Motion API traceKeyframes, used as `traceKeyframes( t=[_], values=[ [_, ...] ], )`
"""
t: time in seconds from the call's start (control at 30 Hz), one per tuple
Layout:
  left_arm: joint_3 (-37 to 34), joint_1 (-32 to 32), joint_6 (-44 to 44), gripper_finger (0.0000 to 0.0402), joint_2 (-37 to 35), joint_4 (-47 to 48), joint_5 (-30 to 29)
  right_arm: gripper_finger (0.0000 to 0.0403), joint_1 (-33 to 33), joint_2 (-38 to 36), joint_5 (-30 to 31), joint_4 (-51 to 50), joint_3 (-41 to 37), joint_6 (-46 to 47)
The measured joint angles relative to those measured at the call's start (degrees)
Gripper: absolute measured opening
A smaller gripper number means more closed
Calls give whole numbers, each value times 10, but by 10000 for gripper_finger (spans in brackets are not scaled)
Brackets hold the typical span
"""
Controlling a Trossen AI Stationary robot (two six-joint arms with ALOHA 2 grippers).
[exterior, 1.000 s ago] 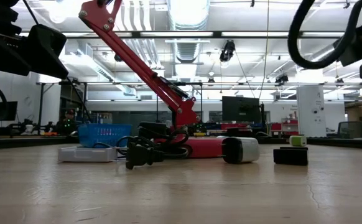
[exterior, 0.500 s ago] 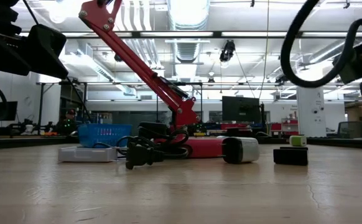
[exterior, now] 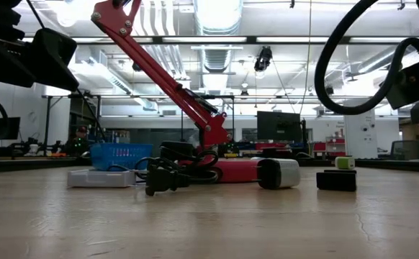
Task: Pick & Place Office items
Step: Put the blue digital clock into the green bin
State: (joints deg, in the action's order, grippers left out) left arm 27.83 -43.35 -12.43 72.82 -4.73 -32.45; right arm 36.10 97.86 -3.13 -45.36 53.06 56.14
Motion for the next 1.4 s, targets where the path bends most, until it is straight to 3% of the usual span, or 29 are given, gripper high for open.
traceKeyframes(
  t=[0.17, 0.3, 0.63, 1.17, 1.4],
  values=[
    [0, 0, 0, 250, 0, 0, 0, 322, 0, 0, 0, 10, -1, -7],
    [0, 0, 0, 250, 0, 0, 0, 288, 0, 1, -4, 20, -2, -9],
    [0, 0, 0, 250, 0, 0, 0, 129, 0, 1, -27, 57, -1, -11],
    [0, 0, 0, 250, 0, 0, 0, 128, 4, 3, -31, 117, -1, -26],
    [0, 0, 0, 250, 0, 0, 0, 128, 15, 3, 15, 154, -1, -33]
  ],
)
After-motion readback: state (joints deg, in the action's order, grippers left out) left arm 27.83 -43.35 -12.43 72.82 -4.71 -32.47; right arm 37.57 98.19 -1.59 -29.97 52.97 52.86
